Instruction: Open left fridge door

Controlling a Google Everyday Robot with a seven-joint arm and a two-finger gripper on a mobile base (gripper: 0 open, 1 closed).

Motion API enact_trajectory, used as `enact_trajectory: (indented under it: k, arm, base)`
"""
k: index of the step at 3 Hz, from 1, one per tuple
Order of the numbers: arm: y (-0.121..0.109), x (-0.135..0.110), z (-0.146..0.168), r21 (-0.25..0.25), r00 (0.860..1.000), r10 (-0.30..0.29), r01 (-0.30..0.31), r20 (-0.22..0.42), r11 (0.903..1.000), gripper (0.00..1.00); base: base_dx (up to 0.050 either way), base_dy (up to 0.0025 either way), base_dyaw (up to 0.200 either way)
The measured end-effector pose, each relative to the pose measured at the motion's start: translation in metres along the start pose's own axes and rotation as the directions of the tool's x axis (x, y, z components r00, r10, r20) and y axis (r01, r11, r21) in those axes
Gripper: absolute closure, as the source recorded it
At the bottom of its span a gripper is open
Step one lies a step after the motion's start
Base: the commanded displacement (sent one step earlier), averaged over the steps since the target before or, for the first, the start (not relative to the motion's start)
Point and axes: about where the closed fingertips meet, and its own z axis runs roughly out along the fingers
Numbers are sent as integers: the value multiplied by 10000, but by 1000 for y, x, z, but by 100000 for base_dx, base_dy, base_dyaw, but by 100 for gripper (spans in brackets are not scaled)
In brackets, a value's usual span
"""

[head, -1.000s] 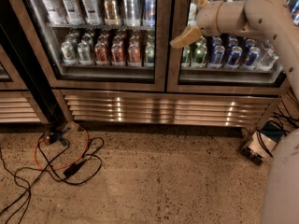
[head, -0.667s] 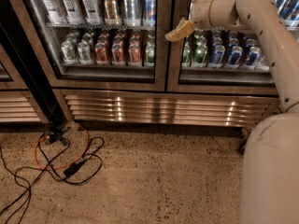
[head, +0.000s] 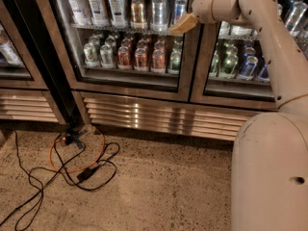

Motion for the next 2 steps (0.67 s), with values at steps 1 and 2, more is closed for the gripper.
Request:
enact_trajectory:
  k: [1, 2]
  arm:
    - [0, 0, 0, 1, 10000, -1, 1, -1, 10000, 0]
    - [18, -29, -34, -201, 9999, 96, -97, -40, 9998, 0]
  base:
    - [0, 0, 0]
    - [0, 0, 0]
